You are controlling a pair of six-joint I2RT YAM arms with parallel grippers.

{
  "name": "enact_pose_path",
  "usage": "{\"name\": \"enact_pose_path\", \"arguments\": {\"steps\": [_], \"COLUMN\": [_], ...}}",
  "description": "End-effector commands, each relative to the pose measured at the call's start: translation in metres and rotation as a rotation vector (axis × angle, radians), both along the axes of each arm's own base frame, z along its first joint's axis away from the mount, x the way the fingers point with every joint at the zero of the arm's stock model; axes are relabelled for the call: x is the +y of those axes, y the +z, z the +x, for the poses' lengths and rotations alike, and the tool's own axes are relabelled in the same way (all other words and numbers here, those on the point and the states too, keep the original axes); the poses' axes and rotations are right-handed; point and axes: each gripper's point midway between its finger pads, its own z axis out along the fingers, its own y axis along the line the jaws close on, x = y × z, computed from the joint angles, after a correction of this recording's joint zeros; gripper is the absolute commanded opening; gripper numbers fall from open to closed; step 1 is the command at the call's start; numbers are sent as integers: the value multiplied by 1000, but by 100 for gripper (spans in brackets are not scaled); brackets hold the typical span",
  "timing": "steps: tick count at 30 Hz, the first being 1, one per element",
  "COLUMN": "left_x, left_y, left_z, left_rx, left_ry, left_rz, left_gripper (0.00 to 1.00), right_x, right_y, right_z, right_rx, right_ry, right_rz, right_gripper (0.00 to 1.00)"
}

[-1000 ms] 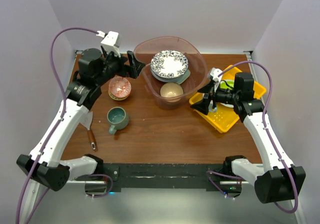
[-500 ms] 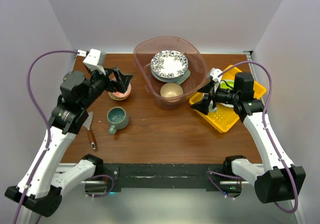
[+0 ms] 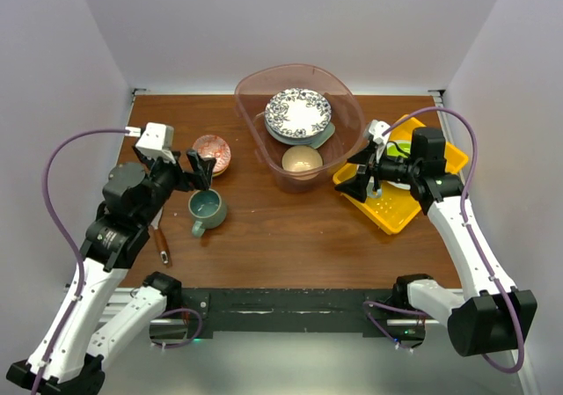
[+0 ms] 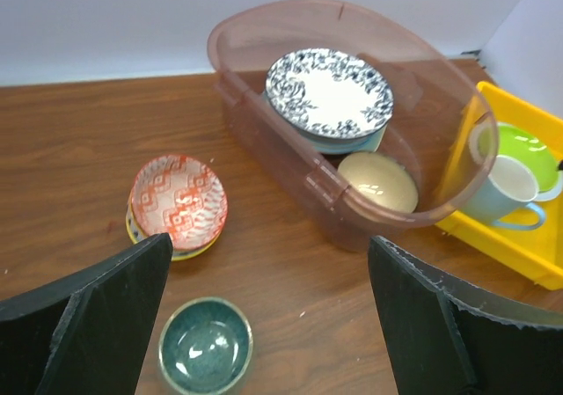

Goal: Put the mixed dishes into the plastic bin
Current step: Pick up the bowl from the center of the board.

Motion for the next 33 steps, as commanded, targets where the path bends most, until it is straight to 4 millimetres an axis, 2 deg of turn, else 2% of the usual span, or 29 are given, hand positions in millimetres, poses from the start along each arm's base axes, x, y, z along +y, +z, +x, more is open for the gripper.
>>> {"name": "enact_pose_path", "arguments": {"steps": [1, 10, 22, 33], "left_x": [14, 16, 11, 6], "left_y": [-13, -47, -84, -98], "left_z": [1, 0, 7, 16], "left_rx": [6, 72, 141, 175], "left_ry": [67, 86, 91, 103], "left_rz": [20, 28, 14, -24], "left_gripper": [98, 98, 98, 98], "right_x": [0, 0, -1, -1], "right_y": [11, 10, 8, 8], "right_z": [5, 6, 6, 6], "right_rx": [-51, -48, -45, -44], "right_ry": [7, 7, 6, 9], "right_rz": [-3, -6, -8, -9], "right_gripper": [98, 98, 98, 98]}}
